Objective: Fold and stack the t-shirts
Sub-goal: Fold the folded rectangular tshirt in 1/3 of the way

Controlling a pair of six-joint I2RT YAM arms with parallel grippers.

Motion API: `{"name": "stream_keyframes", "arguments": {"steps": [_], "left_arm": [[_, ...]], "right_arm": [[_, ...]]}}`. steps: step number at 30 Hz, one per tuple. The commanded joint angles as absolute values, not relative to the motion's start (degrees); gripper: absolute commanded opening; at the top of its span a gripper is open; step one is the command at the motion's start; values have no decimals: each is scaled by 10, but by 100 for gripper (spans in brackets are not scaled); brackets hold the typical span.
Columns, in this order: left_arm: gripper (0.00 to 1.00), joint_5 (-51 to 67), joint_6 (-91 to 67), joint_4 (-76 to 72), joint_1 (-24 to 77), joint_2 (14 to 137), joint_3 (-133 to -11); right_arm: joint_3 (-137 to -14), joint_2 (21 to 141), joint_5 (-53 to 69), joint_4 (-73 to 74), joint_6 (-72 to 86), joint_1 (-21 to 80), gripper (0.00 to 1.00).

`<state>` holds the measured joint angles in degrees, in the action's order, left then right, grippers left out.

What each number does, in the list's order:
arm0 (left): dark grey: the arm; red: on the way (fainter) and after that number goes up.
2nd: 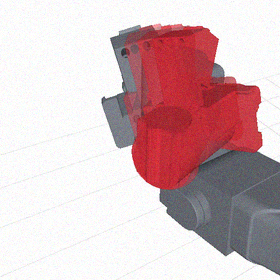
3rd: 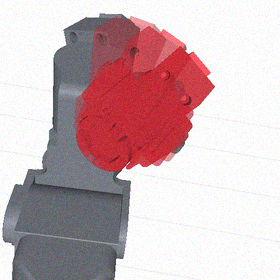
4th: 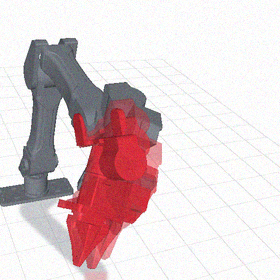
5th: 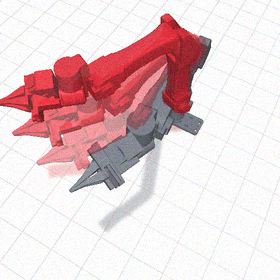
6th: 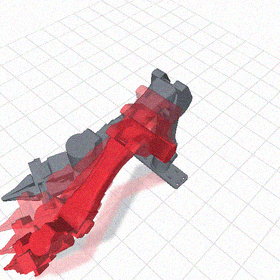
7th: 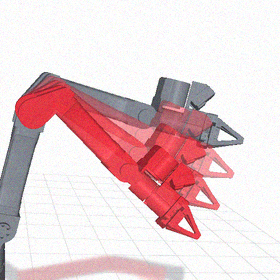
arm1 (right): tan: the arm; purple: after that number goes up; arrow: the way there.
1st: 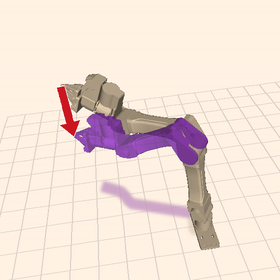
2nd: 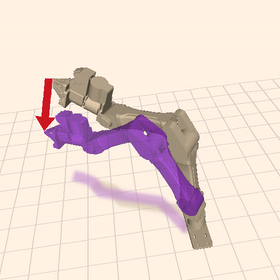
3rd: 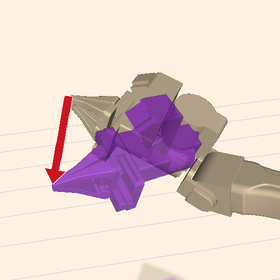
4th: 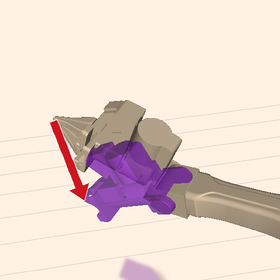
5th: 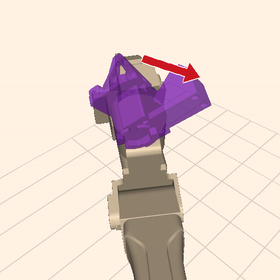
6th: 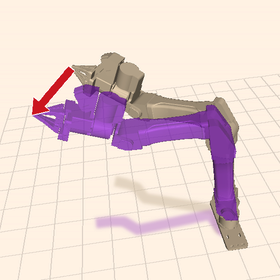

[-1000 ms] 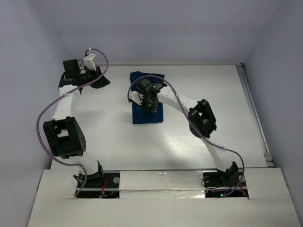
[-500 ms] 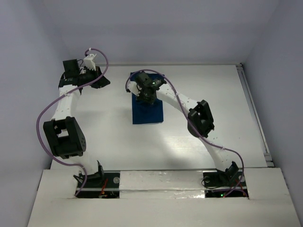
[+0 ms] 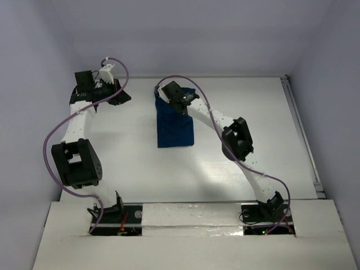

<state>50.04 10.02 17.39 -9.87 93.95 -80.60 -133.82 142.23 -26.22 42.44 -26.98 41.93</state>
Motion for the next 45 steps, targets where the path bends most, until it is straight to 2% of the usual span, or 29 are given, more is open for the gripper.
{"name": "stream_keyframes", "arguments": {"steps": [1,5,7,10,13,19,32,36,45], "left_arm": [[0,522,106,168,-103,933,-830],[0,524,108,168,-103,932,-824],[0,522,109,169,-103,928,-823],[0,522,111,172,-103,920,-820],[0,523,109,168,-103,912,-813],[0,525,112,178,-103,907,-812],[0,528,115,178,-103,902,-801],[0,533,116,175,-103,899,-799],[0,537,123,180,-103,892,-799]], "right_arm": [[-1298,1355,-271,343,-252,420,0],[-1235,1281,-152,315,-253,420,0],[-1252,1281,-107,365,-250,420,0],[-1263,1282,-55,427,-248,426,0],[-1195,1253,-27,411,-254,438,0],[-1231,1316,82,536,-251,450,0],[-1202,1367,134,583,-242,474,0],[-1148,1363,164,589,-255,501,0],[-997,1271,218,569,-288,596,0]]}}
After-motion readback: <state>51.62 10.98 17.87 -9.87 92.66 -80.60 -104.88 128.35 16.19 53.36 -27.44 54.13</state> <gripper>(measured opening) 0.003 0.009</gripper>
